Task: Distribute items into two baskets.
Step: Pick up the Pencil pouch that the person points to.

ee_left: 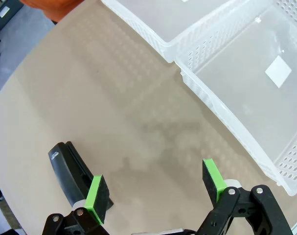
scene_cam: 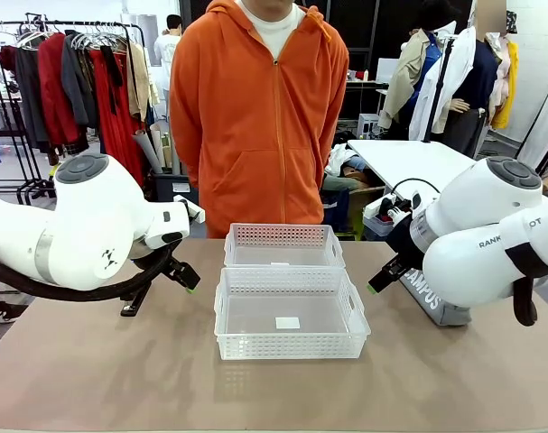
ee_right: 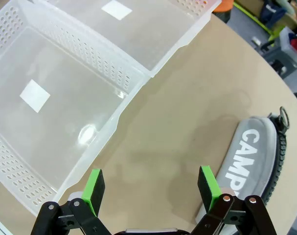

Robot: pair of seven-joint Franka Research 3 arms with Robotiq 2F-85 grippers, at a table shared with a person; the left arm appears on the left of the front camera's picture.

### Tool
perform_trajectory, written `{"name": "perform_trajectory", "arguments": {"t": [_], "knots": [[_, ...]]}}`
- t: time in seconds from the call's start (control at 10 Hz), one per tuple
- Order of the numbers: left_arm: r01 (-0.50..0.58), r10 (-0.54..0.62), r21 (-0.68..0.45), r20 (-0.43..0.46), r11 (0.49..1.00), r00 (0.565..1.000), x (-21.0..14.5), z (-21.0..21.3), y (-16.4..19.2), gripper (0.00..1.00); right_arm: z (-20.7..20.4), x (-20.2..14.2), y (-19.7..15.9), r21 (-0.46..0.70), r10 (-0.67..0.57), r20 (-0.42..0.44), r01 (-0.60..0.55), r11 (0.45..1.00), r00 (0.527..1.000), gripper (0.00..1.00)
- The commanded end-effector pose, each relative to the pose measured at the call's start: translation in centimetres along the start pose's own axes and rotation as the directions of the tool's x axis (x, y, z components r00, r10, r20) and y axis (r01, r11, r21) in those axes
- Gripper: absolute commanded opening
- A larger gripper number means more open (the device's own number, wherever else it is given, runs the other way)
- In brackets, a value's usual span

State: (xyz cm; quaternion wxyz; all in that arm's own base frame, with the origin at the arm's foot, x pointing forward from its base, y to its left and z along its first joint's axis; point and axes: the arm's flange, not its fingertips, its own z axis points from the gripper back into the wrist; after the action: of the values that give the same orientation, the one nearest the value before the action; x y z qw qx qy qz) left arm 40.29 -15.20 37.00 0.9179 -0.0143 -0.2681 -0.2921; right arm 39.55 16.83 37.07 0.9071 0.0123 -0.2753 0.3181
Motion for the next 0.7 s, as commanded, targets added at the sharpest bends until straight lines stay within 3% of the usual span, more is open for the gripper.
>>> {"name": "perform_trajectory", "arguments": {"t": [0.0,0.4,0.6], "knots": [[0.033,-0.032,-0.032,0.028,0.999,0.999,-0.7,0.5,-0.6,1.00,0.0,0.0,0.0,0.000,0.000,0.000,0.000,1.000,1.000,1.00],[0.053,-0.046,-0.136,0.053,0.989,0.998,-2.1,1.2,-2.5,1.00,0.5,0.5,2.3,-0.127,0.011,0.011,-0.009,0.992,1.000,1.00],[0.006,-0.001,-0.113,0.045,0.994,0.999,-3.0,1.7,-3.7,1.00,0.9,0.5,3.4,-0.116,-0.020,-0.008,0.019,0.993,1.000,1.00]]}}
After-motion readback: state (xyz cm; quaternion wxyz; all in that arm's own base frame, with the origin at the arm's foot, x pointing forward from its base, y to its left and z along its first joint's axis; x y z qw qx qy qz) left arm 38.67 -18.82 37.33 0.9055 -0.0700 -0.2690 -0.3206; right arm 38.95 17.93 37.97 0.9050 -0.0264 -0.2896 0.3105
